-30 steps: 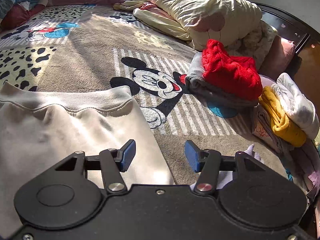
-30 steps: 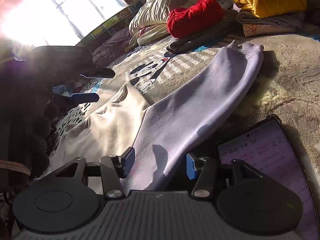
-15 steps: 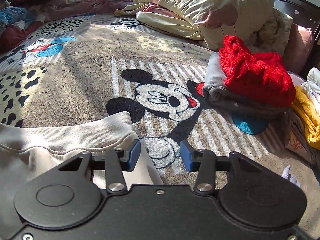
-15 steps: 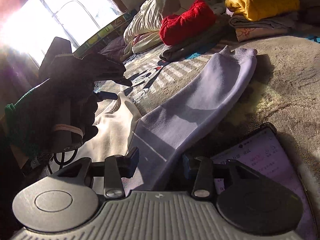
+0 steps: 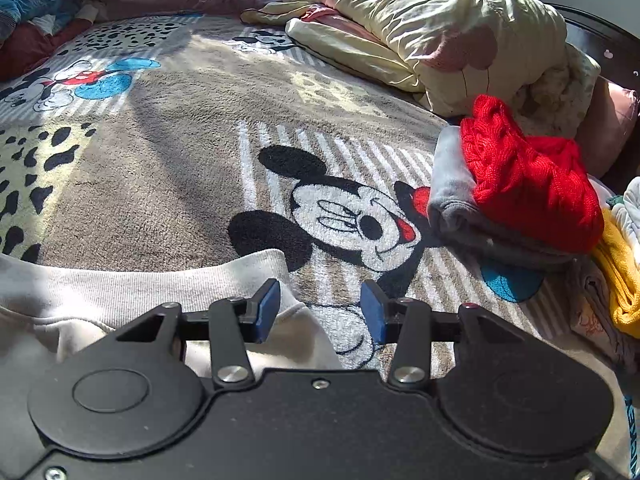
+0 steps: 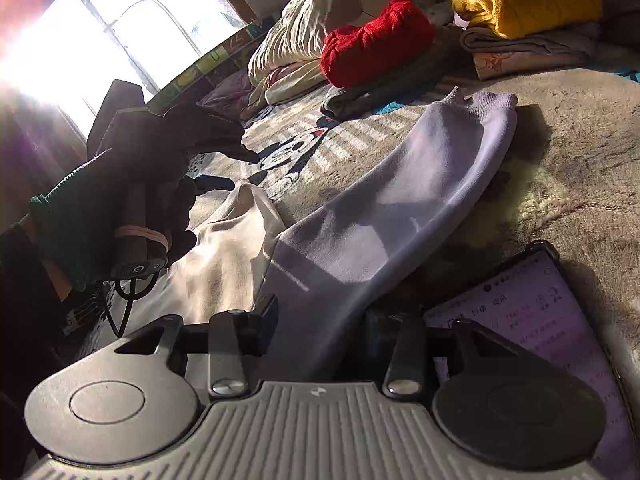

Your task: Fold clothes

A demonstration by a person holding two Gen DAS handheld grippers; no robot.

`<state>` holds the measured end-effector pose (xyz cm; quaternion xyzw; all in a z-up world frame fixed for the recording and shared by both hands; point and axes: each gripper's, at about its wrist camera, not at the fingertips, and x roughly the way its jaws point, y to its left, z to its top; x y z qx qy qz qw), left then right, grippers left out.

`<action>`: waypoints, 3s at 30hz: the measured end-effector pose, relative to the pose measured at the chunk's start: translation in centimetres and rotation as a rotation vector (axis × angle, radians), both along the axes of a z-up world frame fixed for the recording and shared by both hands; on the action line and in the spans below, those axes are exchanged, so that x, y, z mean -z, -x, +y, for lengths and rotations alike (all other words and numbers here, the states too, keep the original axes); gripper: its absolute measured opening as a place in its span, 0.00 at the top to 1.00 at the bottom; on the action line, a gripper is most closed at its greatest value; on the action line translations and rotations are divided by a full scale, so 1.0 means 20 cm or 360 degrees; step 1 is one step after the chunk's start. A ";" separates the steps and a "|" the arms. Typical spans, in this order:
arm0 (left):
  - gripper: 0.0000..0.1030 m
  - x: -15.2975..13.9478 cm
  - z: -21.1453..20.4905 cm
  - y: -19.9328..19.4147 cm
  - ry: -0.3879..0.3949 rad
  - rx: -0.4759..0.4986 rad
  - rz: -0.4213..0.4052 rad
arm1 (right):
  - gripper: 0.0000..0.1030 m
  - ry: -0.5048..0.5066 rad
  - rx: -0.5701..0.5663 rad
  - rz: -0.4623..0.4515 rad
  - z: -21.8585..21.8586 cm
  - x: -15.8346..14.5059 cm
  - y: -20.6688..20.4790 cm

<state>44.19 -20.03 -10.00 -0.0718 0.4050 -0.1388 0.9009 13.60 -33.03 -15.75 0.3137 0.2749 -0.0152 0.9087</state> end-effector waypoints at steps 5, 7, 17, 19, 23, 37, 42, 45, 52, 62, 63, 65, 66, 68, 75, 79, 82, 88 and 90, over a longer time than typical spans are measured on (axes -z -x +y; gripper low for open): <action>0.56 0.17 -0.02 -0.14 -0.0001 0.0009 0.0141 | 0.57 -0.0001 -0.0012 0.0004 0.01 0.00 -0.01; 0.54 0.17 -0.02 -0.17 -0.0012 0.0024 0.0102 | 0.57 -0.0001 -0.0013 0.0005 0.01 0.00 -0.01; 0.58 -0.01 -0.11 -0.09 -0.0225 0.0144 -0.0005 | 0.63 0.0024 0.0009 -0.0007 0.01 0.00 0.00; 0.64 0.03 -0.17 -0.09 -0.0361 0.0176 0.0025 | 0.66 0.0035 0.0007 -0.0018 0.01 0.00 0.00; 0.64 0.11 -0.26 -0.06 -0.0640 0.0226 0.0032 | 0.69 0.0020 -0.0008 -0.0028 0.00 0.01 0.00; 0.90 0.08 -0.09 -0.05 -0.0485 0.0174 -0.0063 | 0.92 0.0213 -0.0060 -0.0161 0.06 -0.07 0.02; 0.91 0.03 0.06 -0.05 -0.0259 0.0170 -0.0064 | 0.94 0.0455 -0.0152 -0.0275 0.19 -0.13 0.06; 0.91 0.02 0.15 -0.06 -0.0147 0.0173 -0.0043 | 0.95 0.0601 -0.0215 -0.0347 0.28 -0.16 0.08; 0.91 0.01 0.31 -0.07 0.0031 0.0237 -0.0024 | 0.95 0.0986 -0.0376 -0.0472 0.53 -0.19 0.14; 0.91 0.04 0.43 -0.10 0.0141 0.0396 -0.0019 | 0.95 0.1376 -0.0574 -0.0458 0.88 -0.12 0.17; 0.91 0.04 0.44 -0.11 0.0152 0.0405 -0.0017 | 0.95 0.1388 -0.0587 -0.0445 0.89 -0.12 0.17; 0.91 0.05 0.46 -0.11 0.0157 0.0411 -0.0019 | 0.95 0.1402 -0.0600 -0.0427 0.91 -0.11 0.15; 0.91 0.05 0.47 -0.12 0.0171 0.0418 -0.0017 | 0.95 0.1402 -0.0610 -0.0423 0.91 -0.11 0.15; 0.91 0.06 0.48 -0.12 0.0184 0.0415 -0.0016 | 0.95 0.1394 -0.0632 -0.0418 0.93 -0.10 0.14; 0.91 0.07 0.50 -0.12 0.0211 0.0430 -0.0016 | 0.95 0.1312 -0.0701 -0.0393 0.94 -0.08 0.10; 0.91 0.04 0.51 -0.12 0.0233 0.0430 -0.0045 | 0.95 0.1241 -0.0742 -0.0348 0.92 -0.06 0.07; 0.92 0.03 0.53 -0.10 0.0276 0.0448 -0.0091 | 0.95 0.1211 -0.0767 -0.0336 0.92 -0.04 0.06; 0.92 0.13 0.55 -0.12 0.0186 0.0318 -0.0040 | 0.94 0.1205 -0.0782 -0.0316 0.92 -0.02 0.05; 0.92 0.19 0.56 -0.12 0.0132 0.0287 0.0003 | 0.94 0.1207 -0.0787 -0.0309 0.92 -0.02 0.05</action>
